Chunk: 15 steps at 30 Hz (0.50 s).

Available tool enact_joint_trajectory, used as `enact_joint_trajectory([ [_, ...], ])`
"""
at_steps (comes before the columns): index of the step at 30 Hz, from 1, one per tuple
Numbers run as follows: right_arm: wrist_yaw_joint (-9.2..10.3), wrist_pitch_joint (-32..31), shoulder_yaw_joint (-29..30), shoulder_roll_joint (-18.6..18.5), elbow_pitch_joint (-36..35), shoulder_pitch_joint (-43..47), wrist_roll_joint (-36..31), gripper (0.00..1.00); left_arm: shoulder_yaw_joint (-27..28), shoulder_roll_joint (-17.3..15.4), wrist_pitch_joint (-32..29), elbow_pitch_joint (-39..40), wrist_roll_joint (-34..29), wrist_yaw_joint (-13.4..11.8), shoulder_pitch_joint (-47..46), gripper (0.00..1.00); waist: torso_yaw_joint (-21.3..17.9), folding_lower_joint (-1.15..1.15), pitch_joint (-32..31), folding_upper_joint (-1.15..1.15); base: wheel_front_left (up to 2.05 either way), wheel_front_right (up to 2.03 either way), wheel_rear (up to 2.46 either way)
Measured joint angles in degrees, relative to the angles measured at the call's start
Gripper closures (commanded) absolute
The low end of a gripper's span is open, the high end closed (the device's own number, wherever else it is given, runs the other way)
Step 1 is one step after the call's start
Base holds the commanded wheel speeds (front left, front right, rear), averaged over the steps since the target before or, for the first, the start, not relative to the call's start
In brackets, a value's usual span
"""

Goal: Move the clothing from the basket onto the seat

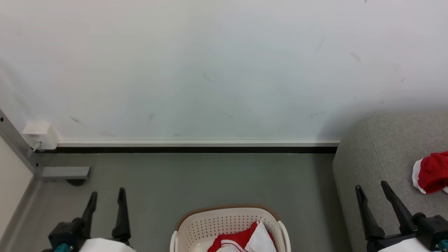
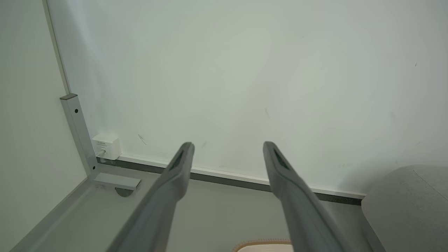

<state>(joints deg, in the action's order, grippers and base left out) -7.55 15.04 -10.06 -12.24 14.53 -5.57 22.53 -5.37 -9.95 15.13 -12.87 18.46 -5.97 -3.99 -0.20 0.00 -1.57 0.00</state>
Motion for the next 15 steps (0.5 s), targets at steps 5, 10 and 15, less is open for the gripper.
enact_joint_trajectory([
  [5, 0.0, 0.0, -0.12, 0.19, -0.53, -0.16, -0.96, 0.0, 2.92, 2.08, 0.0, 1.13, -3.72, 1.53, 0.63, 0.0, -0.2, 0.0, 0.23, 0.0, 0.0, 0.0, 0.0],
  [10, 0.0, 0.0, -0.64, 0.04, -0.7, -0.36, -1.02, 0.0, 4.79, 3.77, 0.0, 0.9, -5.26, 3.63, 1.01, 0.0, -0.48, 0.0, 0.41, 0.0, 0.0, 0.0, 0.0],
  [15, 0.0, 0.0, -0.97, -0.03, -0.73, -0.55, -0.92, 0.0, 6.42, 4.87, 0.0, -0.08, -6.62, 5.38, 0.98, 0.0, -0.87, 0.0, 0.52, 0.0, 0.0, 0.0, 0.0],
])
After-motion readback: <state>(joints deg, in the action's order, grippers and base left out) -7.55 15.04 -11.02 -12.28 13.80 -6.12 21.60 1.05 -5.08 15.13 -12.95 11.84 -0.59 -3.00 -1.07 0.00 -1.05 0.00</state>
